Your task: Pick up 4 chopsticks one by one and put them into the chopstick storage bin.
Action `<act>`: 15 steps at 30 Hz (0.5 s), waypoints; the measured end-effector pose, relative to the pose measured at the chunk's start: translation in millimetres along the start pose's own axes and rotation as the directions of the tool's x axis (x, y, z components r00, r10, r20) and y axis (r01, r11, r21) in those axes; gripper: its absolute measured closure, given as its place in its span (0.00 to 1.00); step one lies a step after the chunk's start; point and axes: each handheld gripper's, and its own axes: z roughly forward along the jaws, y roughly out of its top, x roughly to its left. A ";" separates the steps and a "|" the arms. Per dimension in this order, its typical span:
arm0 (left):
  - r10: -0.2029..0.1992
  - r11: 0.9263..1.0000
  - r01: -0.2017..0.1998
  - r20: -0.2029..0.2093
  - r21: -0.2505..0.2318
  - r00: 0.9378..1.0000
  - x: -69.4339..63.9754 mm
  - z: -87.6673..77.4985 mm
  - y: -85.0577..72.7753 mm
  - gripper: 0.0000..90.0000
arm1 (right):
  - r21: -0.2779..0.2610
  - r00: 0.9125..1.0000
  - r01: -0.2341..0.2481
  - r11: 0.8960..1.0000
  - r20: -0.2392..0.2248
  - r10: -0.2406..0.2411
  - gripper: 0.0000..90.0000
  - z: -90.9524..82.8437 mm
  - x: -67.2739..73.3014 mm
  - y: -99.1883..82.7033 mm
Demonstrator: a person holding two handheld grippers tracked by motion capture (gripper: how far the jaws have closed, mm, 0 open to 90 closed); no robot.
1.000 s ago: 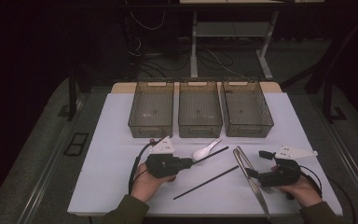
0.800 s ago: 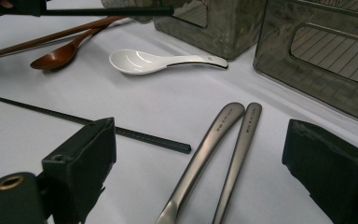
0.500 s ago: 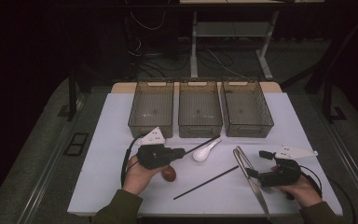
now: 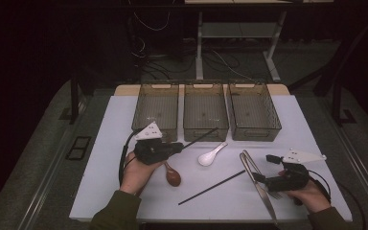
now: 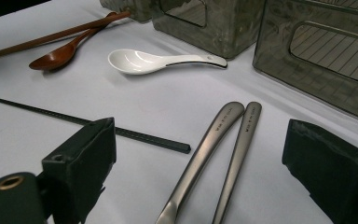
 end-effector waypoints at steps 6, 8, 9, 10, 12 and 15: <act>0.000 1.000 0.000 -0.026 -0.001 1.000 8.2 -1.4 4.2 0.95 | 0.000 1.000 0.001 1.000 -0.001 -0.001 0.11 -0.1 0.3 0.0; 0.000 1.000 0.000 -0.033 0.001 0.999 10.9 -1.3 5.3 0.95 | 0.000 1.000 0.001 1.000 -0.001 -0.001 0.11 -0.1 0.4 0.0; 0.000 1.000 0.000 -0.036 0.003 0.999 12.5 -1.7 6.0 0.95 | -0.001 1.000 0.002 1.000 -0.001 -0.002 0.11 -0.1 0.2 0.0; -0.003 1.000 0.003 -0.036 0.000 0.999 13.9 -1.8 6.6 0.95 | -0.001 1.000 0.001 1.000 -0.001 -0.001 0.11 -0.1 0.2 0.0; -0.003 1.000 0.003 -0.043 -0.002 0.999 16.8 -2.3 8.4 0.95 | 0.000 1.000 -0.002 1.000 0.000 0.002 0.11 -0.1 0.1 0.0; -0.011 1.000 0.010 -0.049 -0.012 0.999 22.1 -3.4 11.4 0.95 | -0.001 1.000 -0.001 1.000 -0.001 0.001 0.11 -0.1 -0.2 0.0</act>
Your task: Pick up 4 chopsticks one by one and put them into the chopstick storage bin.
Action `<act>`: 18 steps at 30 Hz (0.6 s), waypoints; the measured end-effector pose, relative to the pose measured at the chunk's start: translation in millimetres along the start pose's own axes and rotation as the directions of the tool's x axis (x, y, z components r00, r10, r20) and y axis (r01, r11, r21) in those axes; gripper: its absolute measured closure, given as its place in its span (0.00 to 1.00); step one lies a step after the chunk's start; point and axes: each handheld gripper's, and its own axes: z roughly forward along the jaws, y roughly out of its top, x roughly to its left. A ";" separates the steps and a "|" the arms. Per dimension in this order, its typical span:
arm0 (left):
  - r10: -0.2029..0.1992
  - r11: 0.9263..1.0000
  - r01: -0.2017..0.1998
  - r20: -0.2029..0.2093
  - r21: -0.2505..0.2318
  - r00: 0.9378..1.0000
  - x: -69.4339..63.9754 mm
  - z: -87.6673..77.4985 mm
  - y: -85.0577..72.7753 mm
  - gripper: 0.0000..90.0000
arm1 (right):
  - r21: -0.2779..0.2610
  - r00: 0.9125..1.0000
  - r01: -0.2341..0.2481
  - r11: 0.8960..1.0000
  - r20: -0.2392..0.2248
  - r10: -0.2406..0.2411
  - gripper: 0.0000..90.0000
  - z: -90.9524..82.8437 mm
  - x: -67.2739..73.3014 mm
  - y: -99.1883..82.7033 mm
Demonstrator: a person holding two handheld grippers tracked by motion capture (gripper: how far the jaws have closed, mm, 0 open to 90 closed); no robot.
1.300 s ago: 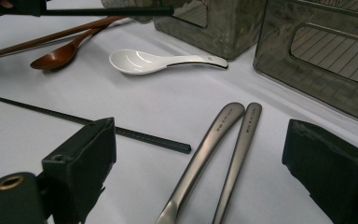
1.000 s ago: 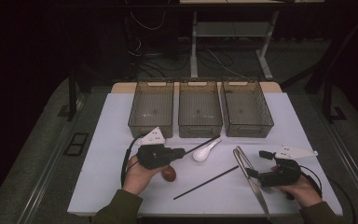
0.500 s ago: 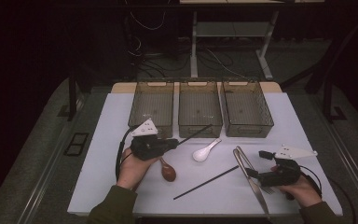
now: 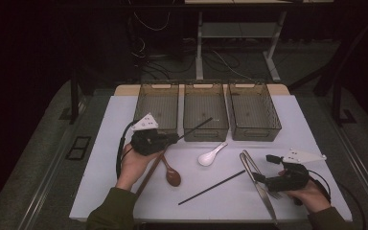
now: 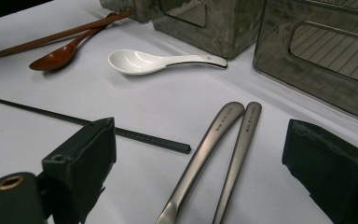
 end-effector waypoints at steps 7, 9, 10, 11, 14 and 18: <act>-0.016 1.000 0.016 -0.030 -0.008 0.999 13.4 -0.1 4.8 0.95 | -0.001 1.000 -0.004 1.000 -0.002 0.004 0.11 0.6 0.7 0.0; -0.016 1.000 0.015 -0.038 -0.009 0.999 16.4 1.1 6.2 0.95 | -0.003 1.000 0.002 1.000 -0.005 -0.002 0.11 1.1 0.8 0.1; -0.014 1.000 0.014 -0.042 -0.005 0.999 17.8 1.5 7.1 0.95 | -0.003 1.000 0.004 1.000 -0.005 -0.005 0.11 1.4 0.9 0.0; -0.015 1.000 0.015 -0.046 -0.004 0.999 19.3 2.0 8.0 0.95 | 0.000 1.000 0.004 1.000 -0.005 -0.004 0.11 1.5 0.9 -0.1; -0.018 1.000 0.018 -0.058 -0.001 0.998 24.2 3.8 11.3 0.95 | -0.003 1.000 0.000 1.000 -0.004 -0.001 0.11 0.9 0.8 0.0; -0.028 1.000 0.028 -0.079 0.000 0.996 34.3 3.5 16.3 0.95 | -0.001 1.000 -0.005 1.000 -0.005 0.005 0.11 0.5 1.0 0.0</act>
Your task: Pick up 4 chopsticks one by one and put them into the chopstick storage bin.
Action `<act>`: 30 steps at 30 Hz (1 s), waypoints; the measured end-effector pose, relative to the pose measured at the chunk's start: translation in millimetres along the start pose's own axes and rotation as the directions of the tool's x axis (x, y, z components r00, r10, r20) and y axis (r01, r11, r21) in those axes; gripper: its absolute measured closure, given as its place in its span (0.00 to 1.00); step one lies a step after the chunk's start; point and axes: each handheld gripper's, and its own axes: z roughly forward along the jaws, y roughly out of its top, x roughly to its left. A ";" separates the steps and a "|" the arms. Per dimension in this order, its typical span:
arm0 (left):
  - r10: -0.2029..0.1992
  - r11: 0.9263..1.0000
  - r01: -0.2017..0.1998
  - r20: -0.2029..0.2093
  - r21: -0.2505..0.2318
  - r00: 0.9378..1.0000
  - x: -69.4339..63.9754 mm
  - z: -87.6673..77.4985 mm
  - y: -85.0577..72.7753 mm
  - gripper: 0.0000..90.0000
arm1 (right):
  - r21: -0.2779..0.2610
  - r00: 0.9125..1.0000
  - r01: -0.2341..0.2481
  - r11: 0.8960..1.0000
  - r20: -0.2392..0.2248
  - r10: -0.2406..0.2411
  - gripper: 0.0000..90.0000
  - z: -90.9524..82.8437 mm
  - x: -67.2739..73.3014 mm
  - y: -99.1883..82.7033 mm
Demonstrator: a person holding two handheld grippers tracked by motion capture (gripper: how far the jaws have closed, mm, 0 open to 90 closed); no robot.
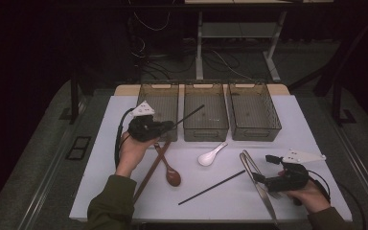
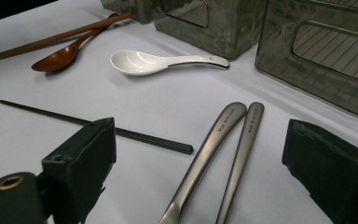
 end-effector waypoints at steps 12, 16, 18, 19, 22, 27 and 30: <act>-0.061 0.998 0.060 -0.056 -0.012 0.997 32.0 0.5 8.0 0.95 | -0.001 1.000 -0.002 1.000 0.002 0.002 0.11 -0.2 -0.4 -0.1; -0.074 0.997 0.073 -0.078 -0.016 0.994 41.8 3.7 10.1 0.95 | -0.001 1.000 -0.004 1.000 0.002 0.004 0.11 -0.5 -0.9 -0.4; -0.080 0.997 0.079 -0.094 -0.014 0.992 47.1 5.6 11.6 0.95 | -0.002 1.000 -0.007 1.000 0.003 0.007 0.11 -0.6 -1.1 -0.5; -0.087 0.996 0.085 -0.101 -0.016 0.991 49.7 6.7 12.3 0.95 | -0.003 1.000 -0.008 1.000 0.003 0.008 0.11 -0.7 -1.1 -0.5; -0.097 0.995 0.097 -0.135 -0.008 0.986 58.5 9.1 14.4 0.95 | -0.003 1.000 -0.008 1.000 0.004 0.008 0.11 -0.8 -1.3 -0.6; -0.132 0.991 0.132 -0.179 -0.012 0.975 71.1 12.8 14.7 0.95 | -0.003 1.000 -0.006 1.000 0.004 0.006 0.11 -1.0 -1.7 -0.7; -0.141 0.990 0.143 -0.206 -0.005 0.968 76.5 16.5 14.7 0.95 | -0.002 1.000 -0.006 1.000 0.005 0.006 0.11 -0.9 -1.8 -0.8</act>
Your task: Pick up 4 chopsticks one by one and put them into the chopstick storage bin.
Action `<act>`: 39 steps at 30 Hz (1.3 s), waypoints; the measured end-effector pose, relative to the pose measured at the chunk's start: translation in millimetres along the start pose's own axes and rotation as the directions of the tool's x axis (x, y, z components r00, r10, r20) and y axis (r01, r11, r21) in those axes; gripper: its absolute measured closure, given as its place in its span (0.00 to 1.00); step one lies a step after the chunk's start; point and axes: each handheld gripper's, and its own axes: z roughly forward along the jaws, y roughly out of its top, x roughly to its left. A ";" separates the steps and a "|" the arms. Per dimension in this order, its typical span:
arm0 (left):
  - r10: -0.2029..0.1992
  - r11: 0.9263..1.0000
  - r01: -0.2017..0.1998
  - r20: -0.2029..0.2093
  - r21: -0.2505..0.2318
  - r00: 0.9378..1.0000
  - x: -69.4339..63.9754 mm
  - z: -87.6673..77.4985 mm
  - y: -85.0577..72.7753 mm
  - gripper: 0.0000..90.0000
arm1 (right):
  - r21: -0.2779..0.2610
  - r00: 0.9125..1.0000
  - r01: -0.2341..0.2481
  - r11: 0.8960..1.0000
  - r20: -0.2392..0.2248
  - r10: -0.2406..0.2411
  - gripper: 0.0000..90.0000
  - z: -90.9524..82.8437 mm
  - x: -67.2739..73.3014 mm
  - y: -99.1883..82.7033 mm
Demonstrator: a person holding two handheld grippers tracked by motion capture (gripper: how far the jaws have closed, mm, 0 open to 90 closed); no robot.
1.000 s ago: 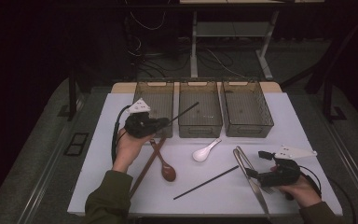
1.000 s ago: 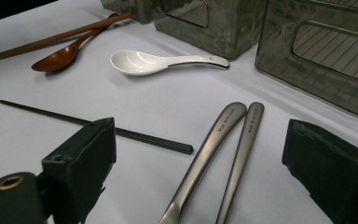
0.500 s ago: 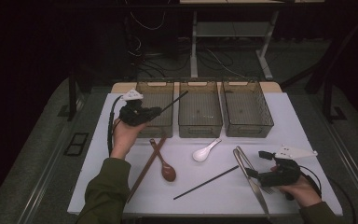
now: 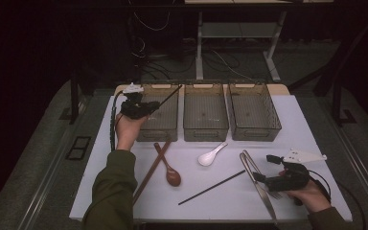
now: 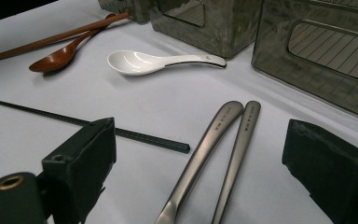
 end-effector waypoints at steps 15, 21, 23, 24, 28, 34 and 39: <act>-0.059 0.995 0.068 -0.107 0.076 0.993 15.4 20.3 -4.3 0.95 | 0.000 1.000 0.002 1.000 0.002 -0.002 0.11 -0.5 -0.5 -0.2; -0.074 0.993 0.083 -0.113 0.078 0.991 16.4 21.0 -4.6 0.94 | 0.000 1.000 0.003 1.000 0.002 -0.003 0.11 -0.5 -0.5 -0.2; -0.072 0.994 0.081 -0.112 0.079 0.991 16.4 21.0 -4.5 0.94 | 0.001 1.000 0.004 1.000 0.002 -0.004 0.11 -0.3 -0.4 -0.2; -0.066 0.994 0.075 -0.113 0.077 0.991 16.3 20.7 -4.4 0.93 | 0.001 1.000 0.005 1.000 0.002 -0.005 0.11 -0.3 -0.3 -0.2; -0.061 0.995 0.070 -0.117 0.073 0.991 15.7 20.8 -4.5 0.81 | 0.000 1.000 0.004 1.000 0.003 -0.004 0.11 -0.6 -0.5 -0.2; -0.051 0.995 0.059 -0.108 0.076 0.993 14.5 20.9 -4.6 0.73 | 0.002 1.000 0.004 1.000 0.002 -0.004 0.11 -0.5 -0.3 -0.2; -0.048 0.996 0.055 -0.093 0.069 0.994 13.7 20.8 -4.7 0.69 | 0.002 1.000 0.004 1.000 0.003 -0.004 0.11 -0.5 -0.2 -0.3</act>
